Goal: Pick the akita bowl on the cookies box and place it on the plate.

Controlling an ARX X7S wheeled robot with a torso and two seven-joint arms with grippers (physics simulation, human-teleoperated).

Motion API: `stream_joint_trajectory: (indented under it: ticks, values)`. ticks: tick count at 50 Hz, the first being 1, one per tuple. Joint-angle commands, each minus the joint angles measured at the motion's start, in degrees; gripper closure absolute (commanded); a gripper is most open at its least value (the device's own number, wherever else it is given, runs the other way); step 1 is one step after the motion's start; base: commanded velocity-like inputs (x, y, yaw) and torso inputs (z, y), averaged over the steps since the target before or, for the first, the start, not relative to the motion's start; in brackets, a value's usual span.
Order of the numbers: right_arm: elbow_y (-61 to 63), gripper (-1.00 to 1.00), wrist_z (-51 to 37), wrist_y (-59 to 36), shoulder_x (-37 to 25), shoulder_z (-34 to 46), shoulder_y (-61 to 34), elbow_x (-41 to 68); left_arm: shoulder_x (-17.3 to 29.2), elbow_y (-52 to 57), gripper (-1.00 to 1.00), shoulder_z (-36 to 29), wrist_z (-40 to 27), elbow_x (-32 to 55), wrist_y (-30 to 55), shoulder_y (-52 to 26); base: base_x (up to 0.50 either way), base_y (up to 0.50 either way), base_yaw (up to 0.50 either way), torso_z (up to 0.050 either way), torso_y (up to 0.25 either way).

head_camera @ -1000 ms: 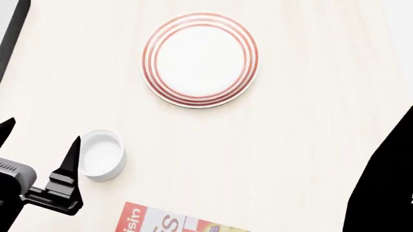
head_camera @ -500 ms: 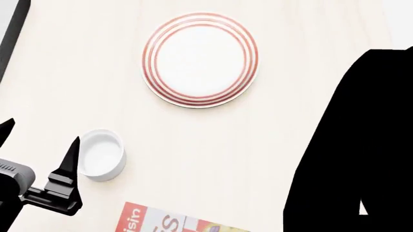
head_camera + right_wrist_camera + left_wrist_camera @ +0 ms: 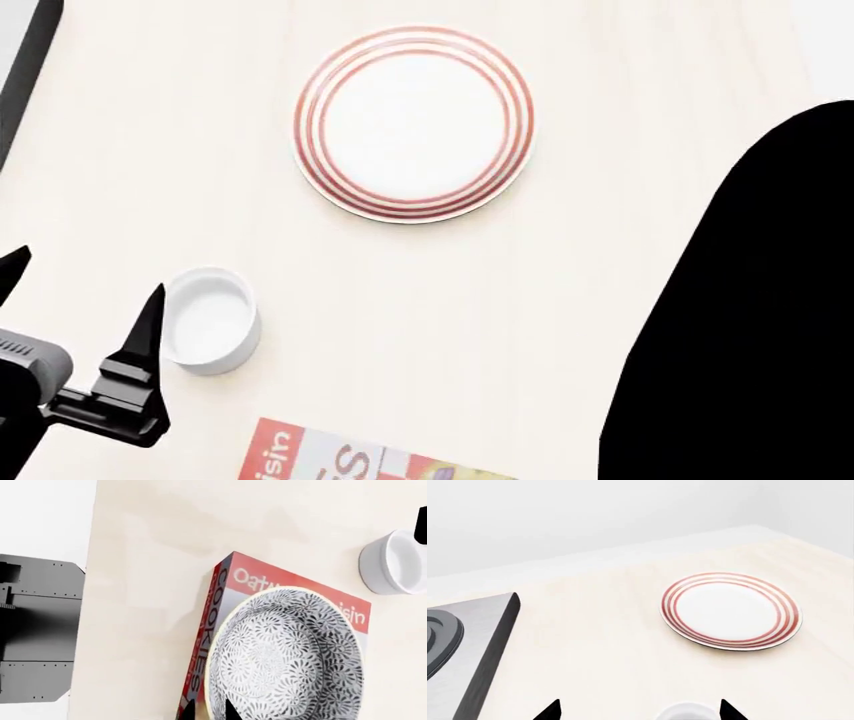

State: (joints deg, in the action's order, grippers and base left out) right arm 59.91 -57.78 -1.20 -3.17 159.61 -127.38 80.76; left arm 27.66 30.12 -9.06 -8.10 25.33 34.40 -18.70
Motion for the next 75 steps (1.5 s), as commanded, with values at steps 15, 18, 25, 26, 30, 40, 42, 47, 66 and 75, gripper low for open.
stream_joint_trajectory:
  ticks: [15,18,25,26,30,40,42,47,66,75]
  values:
    - [-0.24,1.00,0.85,-3.25,-1.57,0.32,-7.10,-0.13,-0.90,0.60,-1.00,1.13,2.05,0.31,-0.96,0.43,0.00,0.00,0.00,0.000,0.000]
    - [-0.09,1.00,0.00,-10.69,-5.65,-4.82,-7.57,3.01,-0.87,0.68,-1.00,1.12,2.04,0.46,-0.85,0.36,0.00,0.00,0.00,0.000,0.000]
    - [0.08,1.00,3.14,-30.91,-17.57,-24.90,-7.52,12.56,-0.73,0.98,-1.00,1.22,1.93,0.71,-0.71,0.30,0.00,0.00,0.00,0.000,0.000]
    - [0.08,1.00,3.11,-33.79,-18.88,-27.66,-7.39,13.90,-0.71,0.93,-1.00,1.24,1.94,0.71,-0.77,0.28,0.00,0.00,0.00,0.000,0.000]
    - [0.07,1.00,2.98,-44.03,-24.04,-38.23,-6.01,18.63,-0.69,0.86,-1.00,1.15,1.93,0.63,-1.00,0.38,0.00,0.00,0.00,0.000,0.000]
    - [-2.12,1.00,7.32,-56.50,-30.85,-47.70,-6.68,19.30,-0.58,1.14,-1.00,1.12,1.71,0.86,-0.79,0.29,0.00,0.00,0.00,0.000,0.000]
    - [-2.63,1.00,8.61,-58.19,-31.86,-48.70,-6.67,18.73,-0.56,1.17,-1.00,1.19,1.69,0.95,-0.80,0.30,0.00,0.00,0.00,0.000,0.000]
    - [-3.77,1.00,10.62,-61.95,-33.85,-50.66,-6.44,17.31,-0.52,1.21,-1.00,1.16,1.60,1.00,-0.83,0.36,0.00,0.00,0.00,0.000,0.000]
    - [-11.89,1.00,30.38,-65.08,-38.15,-49.66,-0.48,-11.05,-0.29,1.24,-1.00,0.65,1.89,1.12,-1.36,0.45,0.00,0.00,0.00,0.000,0.000]
    - [-18.99,1.00,35.67,-59.90,-36.46,-46.78,2.68,-22.66,-0.25,1.05,-1.00,0.95,2.04,1.45,-1.85,0.37,0.00,0.00,0.00,0.000,0.000]
